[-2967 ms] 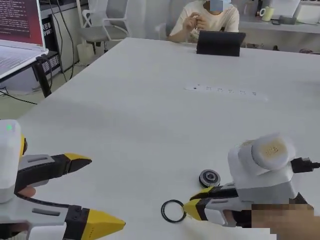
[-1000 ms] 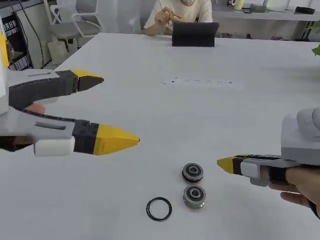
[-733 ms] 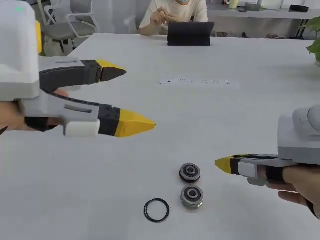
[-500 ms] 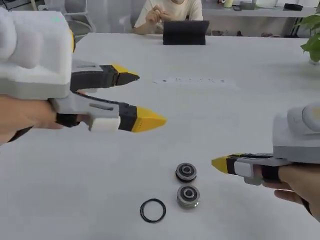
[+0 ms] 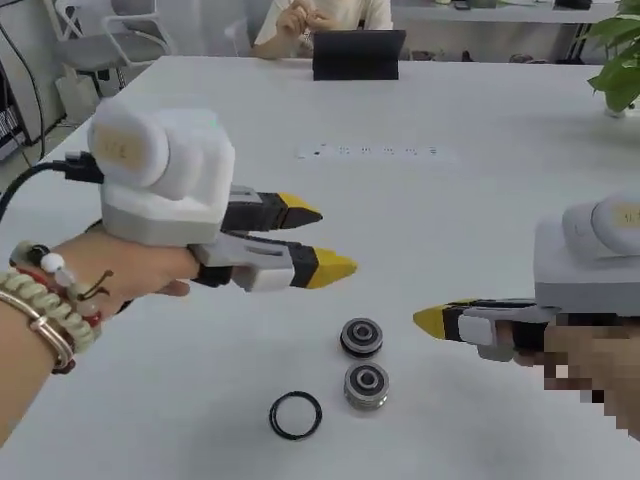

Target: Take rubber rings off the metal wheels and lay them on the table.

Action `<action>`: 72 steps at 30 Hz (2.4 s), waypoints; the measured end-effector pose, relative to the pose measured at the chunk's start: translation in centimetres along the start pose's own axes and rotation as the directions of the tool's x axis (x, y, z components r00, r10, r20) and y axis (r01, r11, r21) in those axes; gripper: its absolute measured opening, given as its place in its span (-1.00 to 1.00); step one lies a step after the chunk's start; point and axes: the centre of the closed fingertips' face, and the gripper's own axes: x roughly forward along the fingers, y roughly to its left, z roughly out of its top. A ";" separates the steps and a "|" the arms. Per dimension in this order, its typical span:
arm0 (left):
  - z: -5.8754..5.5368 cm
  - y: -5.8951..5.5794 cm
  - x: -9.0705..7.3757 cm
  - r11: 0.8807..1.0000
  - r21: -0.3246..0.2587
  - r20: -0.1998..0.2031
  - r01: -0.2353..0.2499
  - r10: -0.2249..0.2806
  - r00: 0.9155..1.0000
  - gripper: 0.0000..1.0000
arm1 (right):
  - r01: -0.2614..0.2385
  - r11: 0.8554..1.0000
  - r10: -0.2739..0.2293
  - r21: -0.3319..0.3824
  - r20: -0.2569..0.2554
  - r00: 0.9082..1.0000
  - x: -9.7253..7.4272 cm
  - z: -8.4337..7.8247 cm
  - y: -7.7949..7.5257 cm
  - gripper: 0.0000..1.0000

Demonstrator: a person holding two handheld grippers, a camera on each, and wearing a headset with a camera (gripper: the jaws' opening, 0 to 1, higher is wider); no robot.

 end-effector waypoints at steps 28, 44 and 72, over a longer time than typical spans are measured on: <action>-8.2 -2.4 5.2 1.000 -0.010 -0.155 0.019 -0.020 0.988 -0.76 | -0.018 1.000 0.017 -0.017 -0.060 0.998 0.8 -1.4 0.3 -0.79; -8.2 -2.8 5.3 0.999 -0.047 -0.141 0.024 -0.031 0.990 -0.85 | -0.019 0.999 0.016 -0.029 -0.080 0.997 0.9 -1.7 0.4 -0.79; -8.5 -2.8 5.1 0.999 -0.044 -0.109 0.025 -0.029 0.994 -0.85 | -0.029 0.899 0.001 -0.438 -0.065 0.998 3.3 2.1 0.9 -0.62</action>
